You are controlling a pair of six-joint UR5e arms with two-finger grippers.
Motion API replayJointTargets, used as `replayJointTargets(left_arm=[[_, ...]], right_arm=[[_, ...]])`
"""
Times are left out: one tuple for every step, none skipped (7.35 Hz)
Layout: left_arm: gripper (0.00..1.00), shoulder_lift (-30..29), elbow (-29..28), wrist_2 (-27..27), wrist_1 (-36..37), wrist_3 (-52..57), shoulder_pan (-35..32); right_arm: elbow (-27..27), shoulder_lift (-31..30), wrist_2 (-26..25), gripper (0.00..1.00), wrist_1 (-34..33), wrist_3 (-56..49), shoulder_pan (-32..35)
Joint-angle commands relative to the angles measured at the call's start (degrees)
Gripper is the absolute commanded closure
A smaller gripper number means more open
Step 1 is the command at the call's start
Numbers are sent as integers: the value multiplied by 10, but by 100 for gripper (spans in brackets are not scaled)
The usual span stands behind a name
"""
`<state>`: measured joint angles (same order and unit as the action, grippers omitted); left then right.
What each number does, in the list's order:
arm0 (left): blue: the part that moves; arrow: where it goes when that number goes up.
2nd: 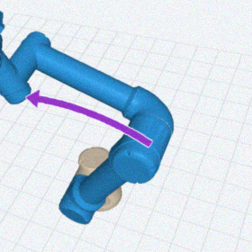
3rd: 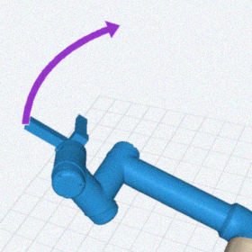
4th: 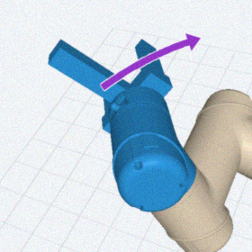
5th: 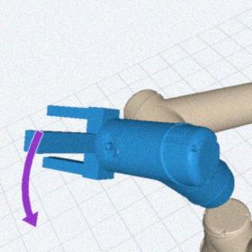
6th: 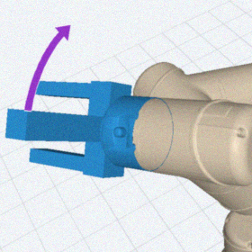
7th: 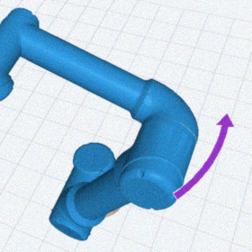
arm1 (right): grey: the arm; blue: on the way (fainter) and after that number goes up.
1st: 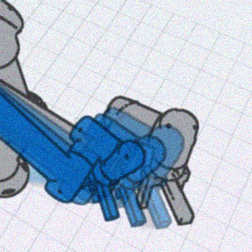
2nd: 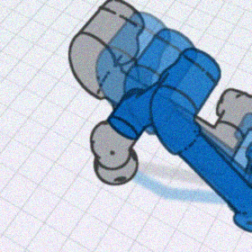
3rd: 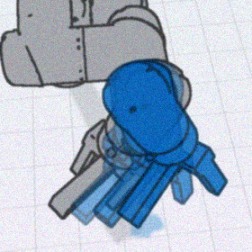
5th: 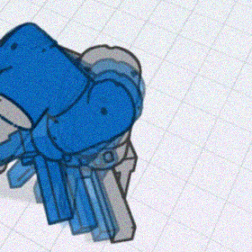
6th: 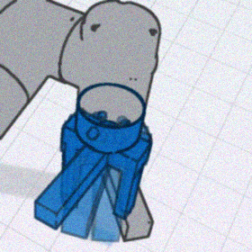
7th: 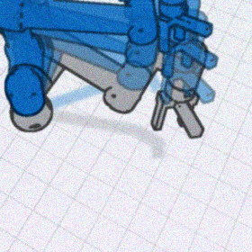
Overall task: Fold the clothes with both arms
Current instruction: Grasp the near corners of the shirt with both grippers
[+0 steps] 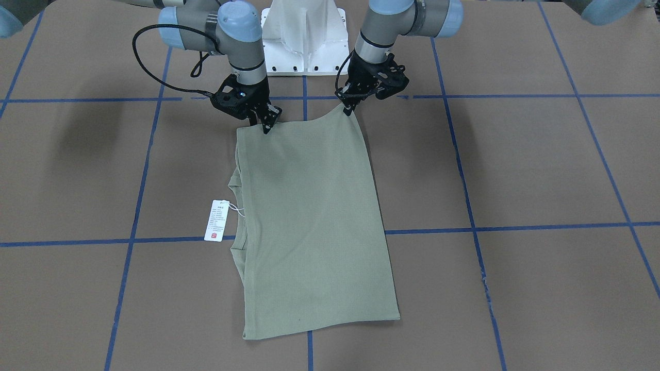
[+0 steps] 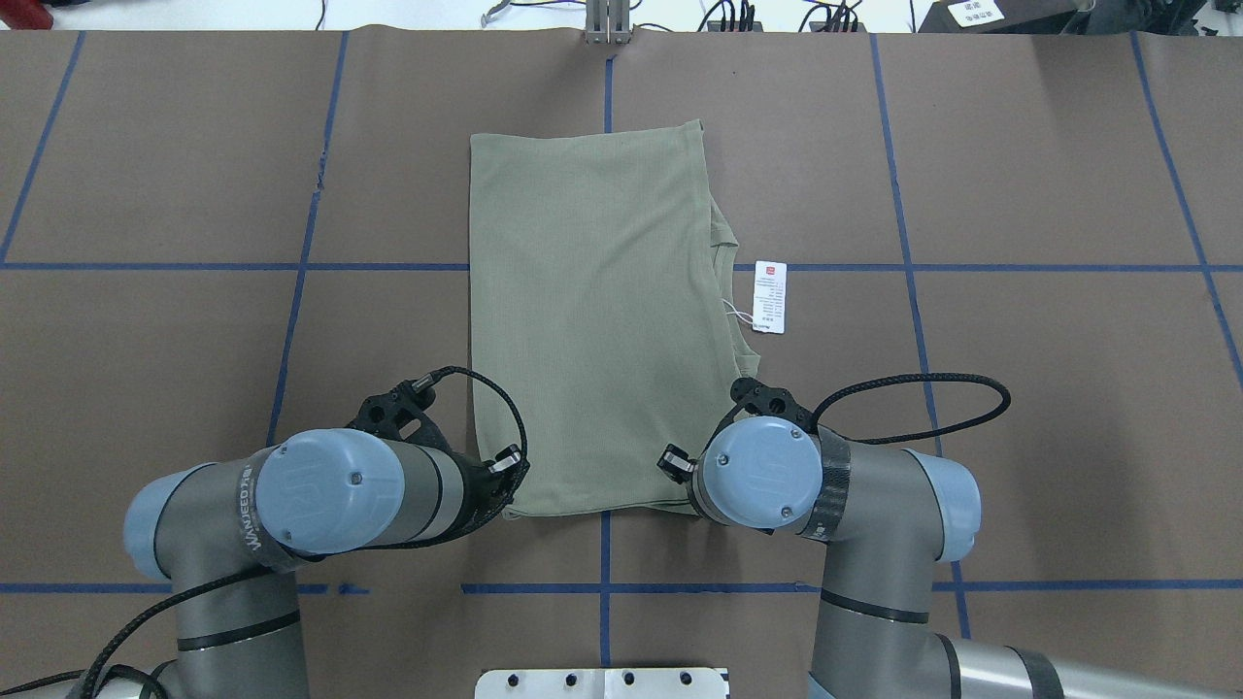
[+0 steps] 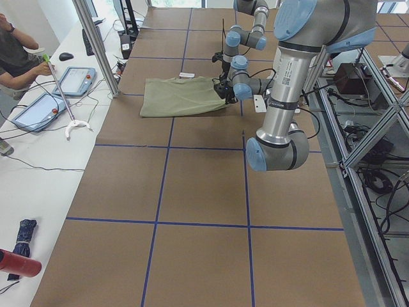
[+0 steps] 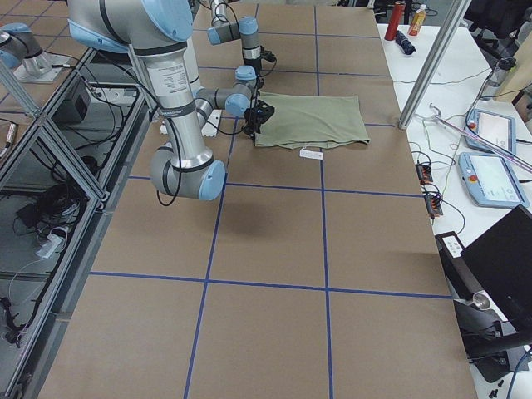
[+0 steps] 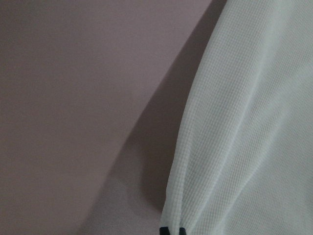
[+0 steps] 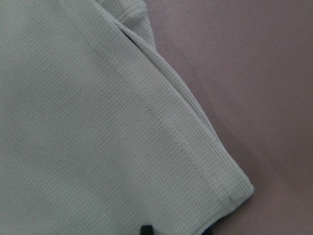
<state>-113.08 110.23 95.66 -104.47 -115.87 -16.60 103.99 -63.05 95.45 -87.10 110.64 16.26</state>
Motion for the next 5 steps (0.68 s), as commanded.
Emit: replayJointTargets(left_arm=[[100,-1,0,0,1,0,1],[100,-1,0,0,0,0,1],[100,0,1,0,1,0,1],[100,-1,3,0,1,0,1],[100,1,14,0,1,0,6]], right_arm=[[1,1,0,100,0,-1,0],[2,1,1,100,0,2,3],[7,1,2,100,0,3,3],[26,-1,4,100,-2,3,4],[55,-11,6,100,-4,2,6]])
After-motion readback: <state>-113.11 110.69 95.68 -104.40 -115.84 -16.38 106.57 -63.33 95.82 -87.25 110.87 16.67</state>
